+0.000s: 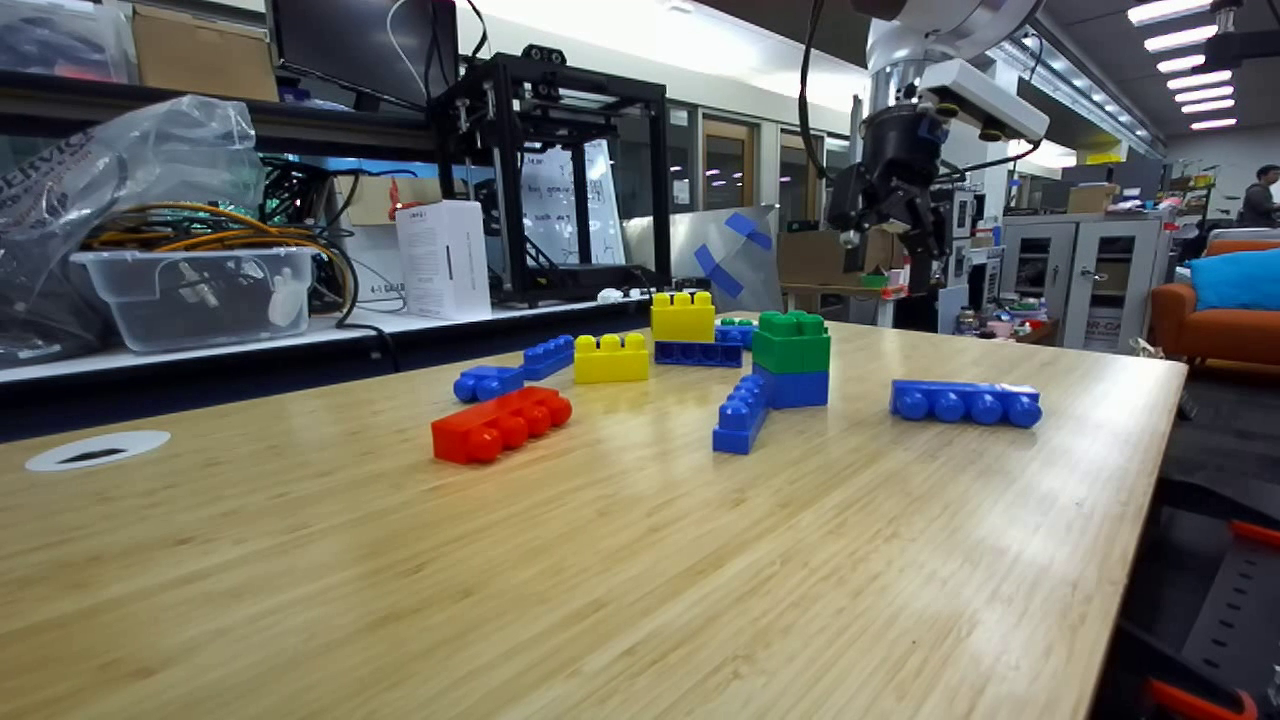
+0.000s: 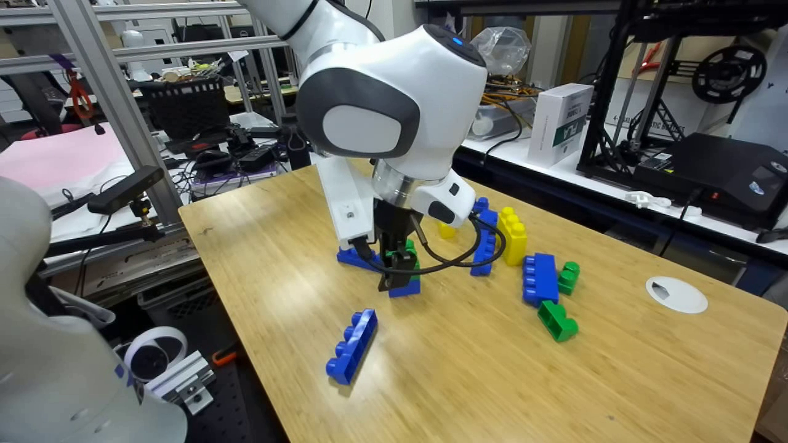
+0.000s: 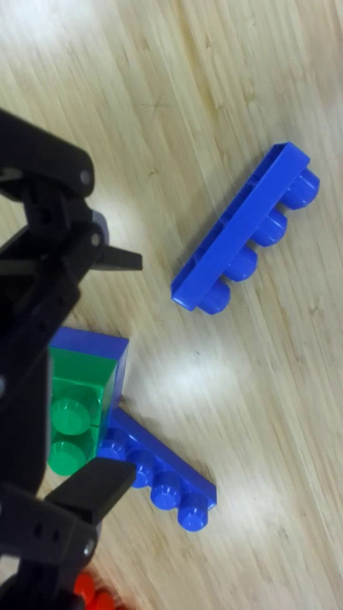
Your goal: Place the green block on the left side of the table on the stack
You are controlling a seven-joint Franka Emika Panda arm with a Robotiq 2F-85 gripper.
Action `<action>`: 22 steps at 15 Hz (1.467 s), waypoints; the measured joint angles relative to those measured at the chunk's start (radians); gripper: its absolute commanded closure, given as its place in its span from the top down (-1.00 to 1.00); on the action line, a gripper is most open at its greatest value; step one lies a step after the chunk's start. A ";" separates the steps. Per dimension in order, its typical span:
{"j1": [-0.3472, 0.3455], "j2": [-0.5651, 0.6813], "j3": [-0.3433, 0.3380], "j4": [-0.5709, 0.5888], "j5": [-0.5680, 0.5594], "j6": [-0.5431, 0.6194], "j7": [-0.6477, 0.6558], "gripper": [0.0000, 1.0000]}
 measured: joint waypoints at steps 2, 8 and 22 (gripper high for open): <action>0.005 -0.001 0.004 -0.009 -0.023 0.003 0.000 1.00; 0.006 0.000 0.005 -0.008 -0.030 -0.002 0.005 1.00; 0.060 -0.177 0.077 0.012 -0.180 -0.005 0.135 1.00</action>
